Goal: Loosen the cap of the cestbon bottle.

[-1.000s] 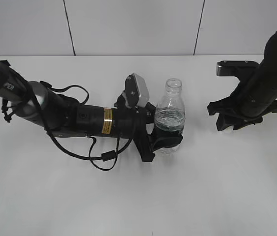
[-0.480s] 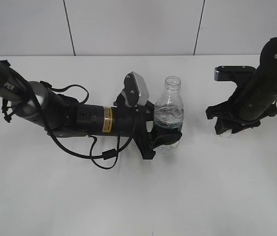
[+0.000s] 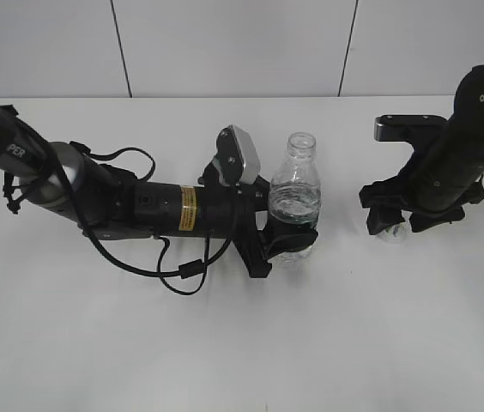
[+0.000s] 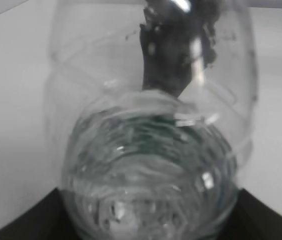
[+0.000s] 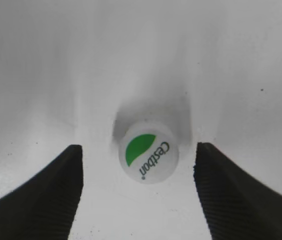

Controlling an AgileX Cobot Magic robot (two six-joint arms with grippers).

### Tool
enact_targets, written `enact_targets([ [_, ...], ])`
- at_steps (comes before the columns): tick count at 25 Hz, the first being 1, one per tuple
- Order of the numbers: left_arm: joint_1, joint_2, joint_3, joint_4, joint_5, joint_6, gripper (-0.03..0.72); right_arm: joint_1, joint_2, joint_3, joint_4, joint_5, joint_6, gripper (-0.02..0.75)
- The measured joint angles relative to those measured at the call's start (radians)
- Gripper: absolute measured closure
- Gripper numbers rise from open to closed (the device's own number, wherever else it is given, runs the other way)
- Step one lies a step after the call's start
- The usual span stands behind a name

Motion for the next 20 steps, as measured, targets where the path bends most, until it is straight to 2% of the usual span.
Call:
enact_targets([
  [5, 0.0, 0.0, 0.0, 0.0, 0.0, 0.0, 0.267, 0.0, 0.0, 0.0, 0.006, 0.0, 0.0, 0.187],
  [9, 0.009, 0.018, 0.006, 0.016, 0.103, 0.011, 0.141, 0.0, 0.0, 0.0, 0.01, 0.0, 0.0, 0.182],
  [11, 0.019, 0.022, 0.008, 0.015, 0.099, 0.013, 0.105, 0.0, 0.0, 0.0, 0.01, 0.003, -0.002, 0.182],
  [17, 0.052, 0.018, 0.008, 0.04, 0.089, 0.008, 0.093, 0.0, -0.005, 0.0, 0.011, 0.012, -0.009, 0.181],
  [20, 0.072, -0.014, 0.01, 0.121, 0.105, -0.042, 0.095, 0.0, -0.031, 0.0, 0.011, 0.012, -0.011, 0.181],
])
